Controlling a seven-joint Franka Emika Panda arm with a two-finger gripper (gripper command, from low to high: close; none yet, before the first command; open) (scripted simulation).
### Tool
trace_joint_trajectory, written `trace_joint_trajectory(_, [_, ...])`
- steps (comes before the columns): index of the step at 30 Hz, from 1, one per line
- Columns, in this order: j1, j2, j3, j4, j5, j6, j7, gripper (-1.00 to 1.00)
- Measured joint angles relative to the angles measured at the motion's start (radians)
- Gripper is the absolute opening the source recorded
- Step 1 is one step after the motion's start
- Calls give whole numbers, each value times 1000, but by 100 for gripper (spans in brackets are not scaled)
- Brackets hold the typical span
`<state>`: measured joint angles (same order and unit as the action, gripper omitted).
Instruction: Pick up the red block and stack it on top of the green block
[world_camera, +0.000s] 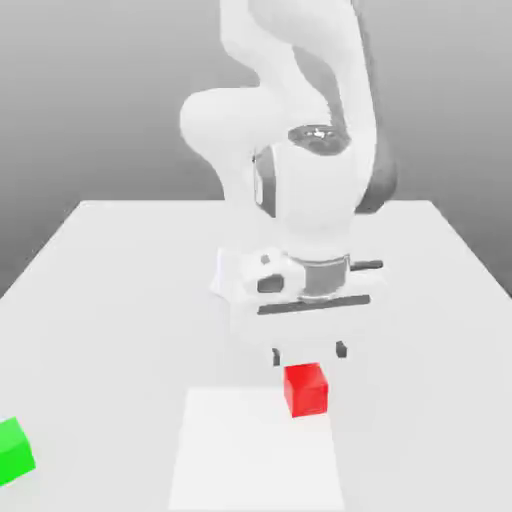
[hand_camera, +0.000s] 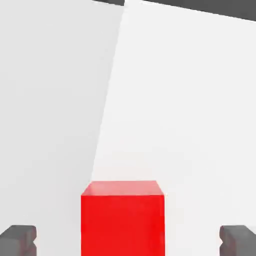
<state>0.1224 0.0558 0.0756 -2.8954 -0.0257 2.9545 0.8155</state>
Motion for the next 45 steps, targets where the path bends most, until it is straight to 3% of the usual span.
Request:
trace_joint_trajectory(3, [33,112,-41,14,-33,95,24,0])
trace_joint_trajectory(4, [40,131,-49,16,-37,111,28,-100])
trace_joint_trajectory(11, [38,127,-47,16,-40,108,30,-100])
trace_joint_trajectory(19, [27,-123,-33,-10,35,-117,-29,-100])
trace_joint_trajectory(35, [-440,153,-303,538,120,-398,-375,-100])
trace_joint_trajectory(40, [-520,310,-293,606,190,-314,-455,-100])
trace_joint_trajectory(41, [-525,331,-287,608,199,-296,-462,100])
trace_joint_trajectory(45, [-525,331,-287,608,199,-296,-462,100])
